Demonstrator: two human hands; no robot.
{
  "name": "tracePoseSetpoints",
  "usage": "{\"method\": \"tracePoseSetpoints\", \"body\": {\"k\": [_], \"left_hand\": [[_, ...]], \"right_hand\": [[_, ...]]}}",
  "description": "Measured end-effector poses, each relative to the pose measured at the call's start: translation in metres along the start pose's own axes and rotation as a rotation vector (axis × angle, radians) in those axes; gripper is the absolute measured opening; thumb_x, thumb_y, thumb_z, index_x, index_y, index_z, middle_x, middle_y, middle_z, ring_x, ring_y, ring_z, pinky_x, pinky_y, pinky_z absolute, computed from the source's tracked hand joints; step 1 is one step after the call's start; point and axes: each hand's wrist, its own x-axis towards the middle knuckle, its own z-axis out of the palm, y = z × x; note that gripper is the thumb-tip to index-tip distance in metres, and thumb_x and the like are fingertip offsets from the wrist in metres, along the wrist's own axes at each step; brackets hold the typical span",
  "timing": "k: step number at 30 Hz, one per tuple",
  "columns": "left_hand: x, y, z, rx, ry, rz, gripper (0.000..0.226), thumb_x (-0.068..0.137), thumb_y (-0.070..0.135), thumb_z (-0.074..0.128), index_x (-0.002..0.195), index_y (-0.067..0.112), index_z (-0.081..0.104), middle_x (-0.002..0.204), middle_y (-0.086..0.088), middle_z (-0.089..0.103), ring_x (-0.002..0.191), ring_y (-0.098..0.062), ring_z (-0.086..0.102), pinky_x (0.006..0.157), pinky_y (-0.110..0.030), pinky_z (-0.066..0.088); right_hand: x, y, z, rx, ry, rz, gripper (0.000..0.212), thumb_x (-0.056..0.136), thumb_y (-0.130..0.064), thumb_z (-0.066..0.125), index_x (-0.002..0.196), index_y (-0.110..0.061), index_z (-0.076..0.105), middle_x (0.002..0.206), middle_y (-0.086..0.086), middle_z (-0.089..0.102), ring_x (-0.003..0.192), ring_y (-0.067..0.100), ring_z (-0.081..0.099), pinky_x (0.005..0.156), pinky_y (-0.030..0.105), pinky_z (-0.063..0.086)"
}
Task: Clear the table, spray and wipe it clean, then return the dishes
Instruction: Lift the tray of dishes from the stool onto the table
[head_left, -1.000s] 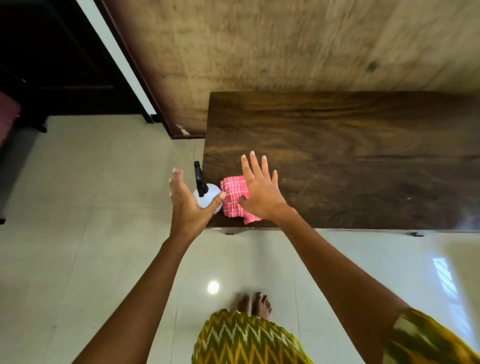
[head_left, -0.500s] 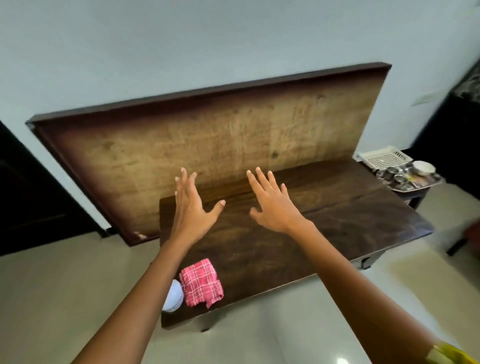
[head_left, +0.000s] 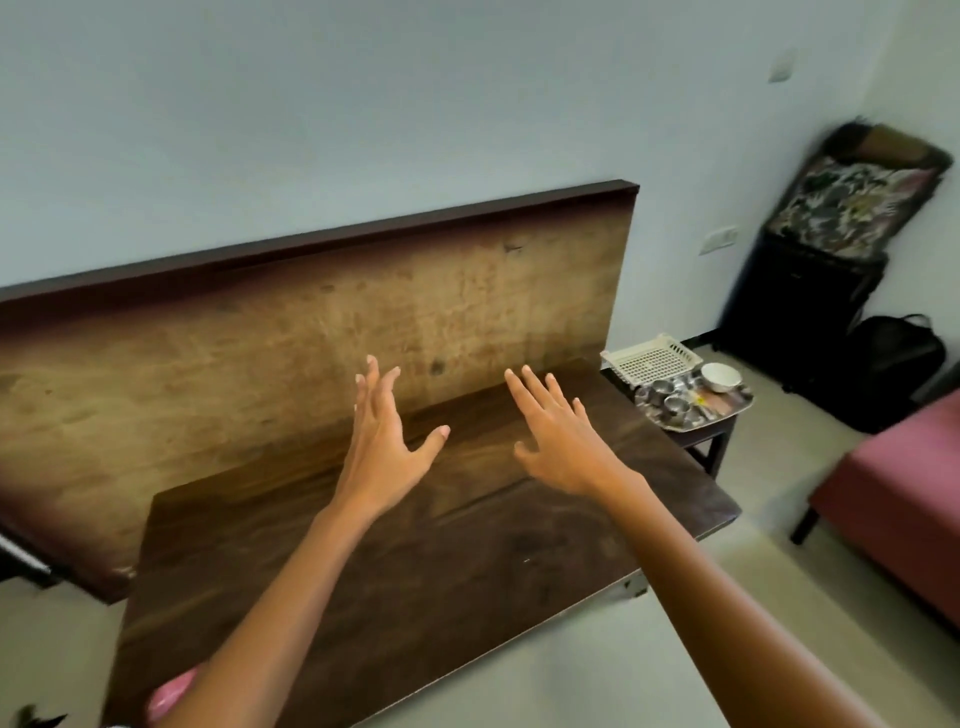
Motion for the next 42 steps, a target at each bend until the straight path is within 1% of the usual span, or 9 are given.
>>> {"method": "tracePoseSetpoints", "body": {"k": [3, 8, 17, 24, 29, 34, 37, 40, 42], "left_hand": [[0.023, 0.046, 0.047, -0.050, 0.017, -0.022, 0.084, 0.086, 0.038, 0.064, 0.148, 0.021, 0.010, 0.157, 0.006, -0.017, 0.144, -0.012, -0.015, 0.119, -0.042, 0.017], [0.065, 0.112, 0.127, -0.111, -0.027, -0.036, 0.082, 0.086, 0.035, 0.065, 0.148, 0.020, 0.013, 0.158, 0.006, -0.012, 0.145, -0.012, -0.010, 0.113, -0.032, 0.016], [0.181, 0.194, 0.278, -0.241, -0.082, -0.130, 0.075, 0.088, 0.035, 0.063, 0.147, 0.020, 0.019, 0.159, 0.004, 0.000, 0.145, -0.017, 0.014, 0.116, -0.036, 0.023], [0.278, 0.239, 0.384, -0.341, -0.086, -0.283, 0.065, 0.088, 0.034, 0.063, 0.142, 0.020, 0.029, 0.155, -0.002, 0.023, 0.141, -0.018, 0.024, 0.114, -0.037, 0.028], [0.330, 0.261, 0.444, -0.478, -0.073, -0.488, 0.051, 0.090, 0.029, 0.061, 0.135, 0.019, 0.040, 0.147, -0.003, 0.039, 0.135, -0.018, 0.036, 0.108, -0.031, 0.032], [0.374, 0.270, 0.507, -0.582, -0.001, -0.694, 0.040, 0.093, 0.026, 0.057, 0.130, 0.015, 0.047, 0.138, -0.003, 0.048, 0.123, -0.014, 0.046, 0.106, -0.034, 0.039], [0.391, 0.273, 0.553, -0.723, 0.045, -0.866, 0.038, 0.096, 0.022, 0.052, 0.132, 0.009, 0.047, 0.136, -0.005, 0.049, 0.120, -0.016, 0.046, 0.105, -0.035, 0.040], [0.398, 0.273, 0.605, -0.878, 0.108, -1.089, 0.035, 0.098, 0.017, 0.047, 0.132, 0.007, 0.046, 0.139, -0.010, 0.047, 0.130, -0.026, 0.043, 0.109, -0.041, 0.037], [0.395, 0.271, 0.640, -0.964, 0.158, -1.229, 0.039, 0.099, 0.016, 0.045, 0.136, 0.005, 0.043, 0.138, -0.013, 0.047, 0.128, -0.028, 0.045, 0.109, -0.041, 0.037]], "right_hand": [[0.001, 0.075, -0.031, -0.009, 0.005, 0.011, 0.078, 0.092, -0.018, 0.047, 0.149, -0.024, -0.006, 0.158, 0.000, -0.008, 0.144, 0.028, -0.009, 0.114, 0.053, 0.006], [0.010, 0.188, -0.066, 0.023, 0.029, 0.077, 0.078, 0.092, -0.018, 0.048, 0.149, -0.025, -0.005, 0.158, 0.000, -0.007, 0.144, 0.027, -0.009, 0.114, 0.053, 0.007], [0.066, 0.387, -0.104, 0.058, 0.064, 0.206, 0.076, 0.091, -0.025, 0.052, 0.150, -0.024, 0.004, 0.158, 0.001, 0.003, 0.145, 0.026, 0.002, 0.115, 0.054, 0.012], [0.122, 0.531, -0.134, 0.161, 0.017, 0.328, 0.085, 0.083, -0.042, 0.062, 0.149, -0.027, 0.011, 0.157, 0.001, 0.009, 0.145, 0.024, 0.007, 0.115, 0.050, 0.017], [0.166, 0.614, -0.143, 0.242, -0.004, 0.397, 0.083, 0.082, -0.041, 0.065, 0.148, -0.024, 0.017, 0.156, 0.004, 0.017, 0.143, 0.025, 0.016, 0.116, 0.044, 0.019], [0.219, 0.696, -0.136, 0.356, -0.068, 0.414, 0.077, 0.083, -0.032, 0.067, 0.146, -0.019, 0.025, 0.152, 0.007, 0.028, 0.139, 0.025, 0.026, 0.112, 0.039, 0.024], [0.249, 0.744, -0.124, 0.494, -0.136, 0.460, 0.073, 0.083, -0.032, 0.068, 0.144, -0.020, 0.031, 0.147, 0.006, 0.038, 0.131, 0.027, 0.038, 0.104, 0.038, 0.034], [0.274, 0.796, -0.107, 0.657, -0.178, 0.539, 0.066, 0.083, -0.028, 0.069, 0.141, -0.015, 0.039, 0.141, 0.005, 0.046, 0.117, 0.016, 0.047, 0.096, 0.028, 0.038], [0.286, 0.825, -0.092, 0.763, -0.176, 0.634, 0.057, 0.086, -0.028, 0.065, 0.137, -0.012, 0.044, 0.136, 0.005, 0.050, 0.108, 0.010, 0.049, 0.089, 0.022, 0.039]]}}
